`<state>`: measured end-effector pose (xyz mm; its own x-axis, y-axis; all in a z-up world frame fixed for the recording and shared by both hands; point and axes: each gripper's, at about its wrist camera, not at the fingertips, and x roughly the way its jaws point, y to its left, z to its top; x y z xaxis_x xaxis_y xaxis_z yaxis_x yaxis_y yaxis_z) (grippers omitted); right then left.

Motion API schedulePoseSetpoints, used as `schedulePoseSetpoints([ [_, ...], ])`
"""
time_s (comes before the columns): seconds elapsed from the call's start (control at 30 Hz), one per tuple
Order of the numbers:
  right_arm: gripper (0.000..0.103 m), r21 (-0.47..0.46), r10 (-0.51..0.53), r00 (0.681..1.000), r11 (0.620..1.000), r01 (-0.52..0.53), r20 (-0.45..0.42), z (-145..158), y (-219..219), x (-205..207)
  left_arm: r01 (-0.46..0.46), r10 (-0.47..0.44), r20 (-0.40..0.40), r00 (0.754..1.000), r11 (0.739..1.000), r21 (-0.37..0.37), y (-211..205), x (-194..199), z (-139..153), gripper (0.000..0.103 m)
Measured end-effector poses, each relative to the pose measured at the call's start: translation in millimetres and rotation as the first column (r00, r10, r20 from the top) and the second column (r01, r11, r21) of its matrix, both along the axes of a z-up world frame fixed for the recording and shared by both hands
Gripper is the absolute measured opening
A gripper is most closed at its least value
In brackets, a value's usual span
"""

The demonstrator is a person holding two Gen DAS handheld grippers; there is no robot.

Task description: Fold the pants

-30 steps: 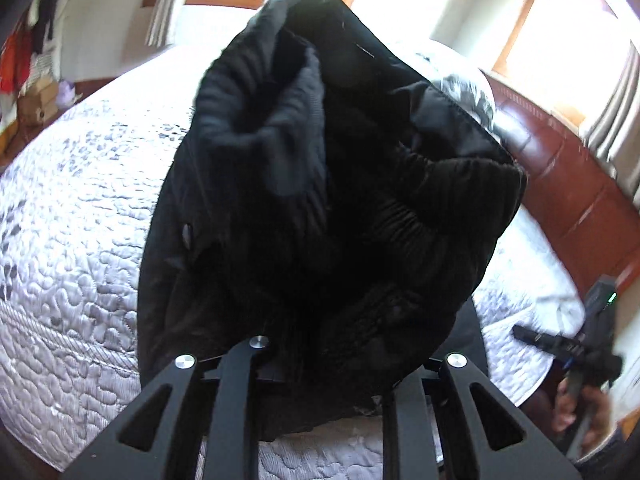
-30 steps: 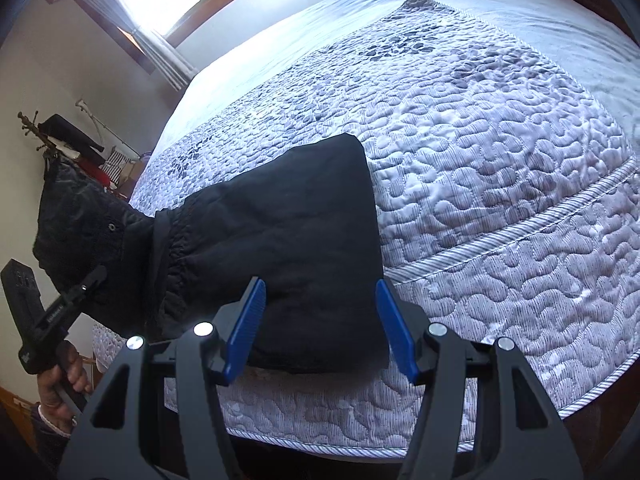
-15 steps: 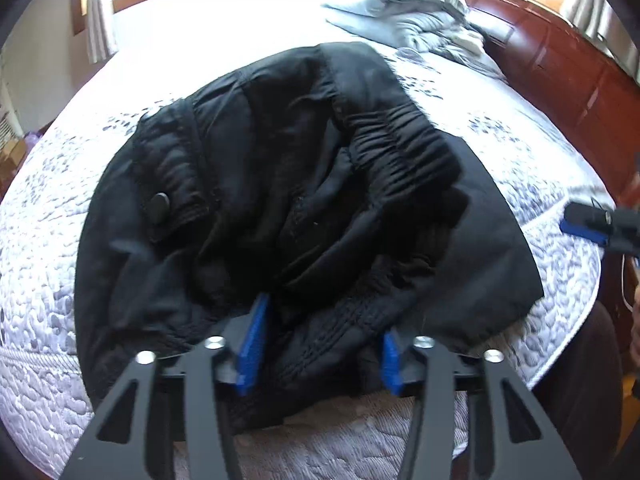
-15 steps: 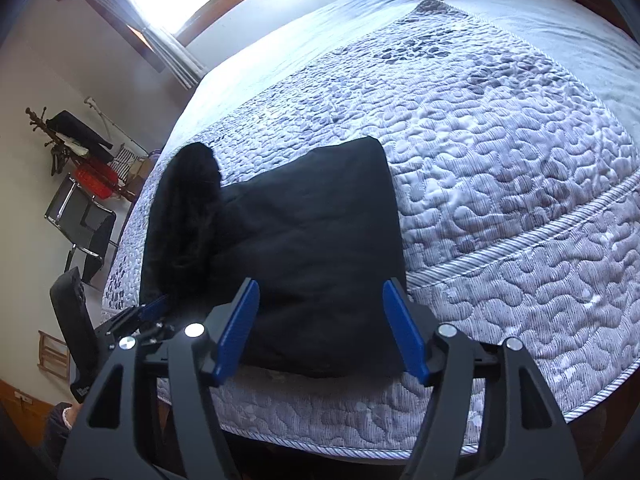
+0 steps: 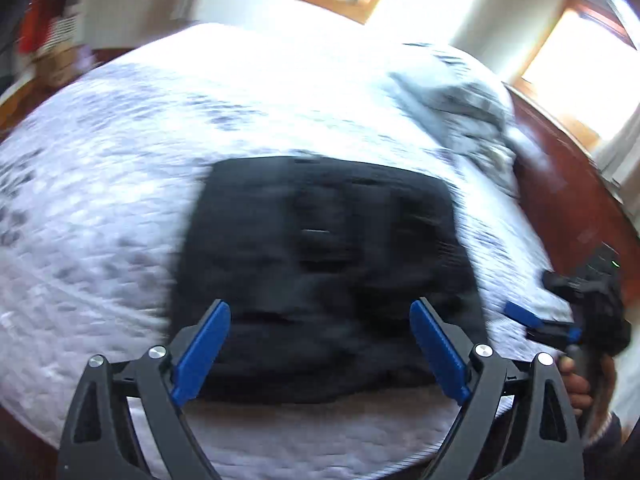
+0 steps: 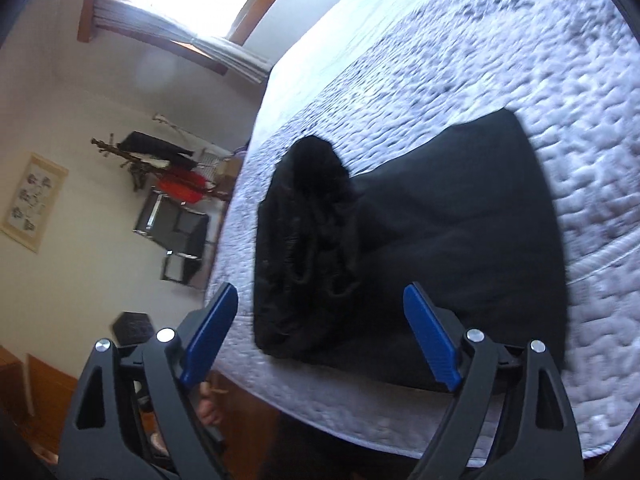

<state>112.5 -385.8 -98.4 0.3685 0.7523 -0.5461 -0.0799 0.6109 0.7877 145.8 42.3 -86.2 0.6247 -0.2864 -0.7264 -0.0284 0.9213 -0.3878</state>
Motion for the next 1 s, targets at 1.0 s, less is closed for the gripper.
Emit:
schedulePoseSetpoints([
  [1.0,0.064,0.158,0.097,0.971,0.985,-0.064,-0.217,-58.9,76.5,72.6,-0.179,0.146,-0.252,0.957,0.977,-0.115,49.3,-12.5,-69.8,0.096],
])
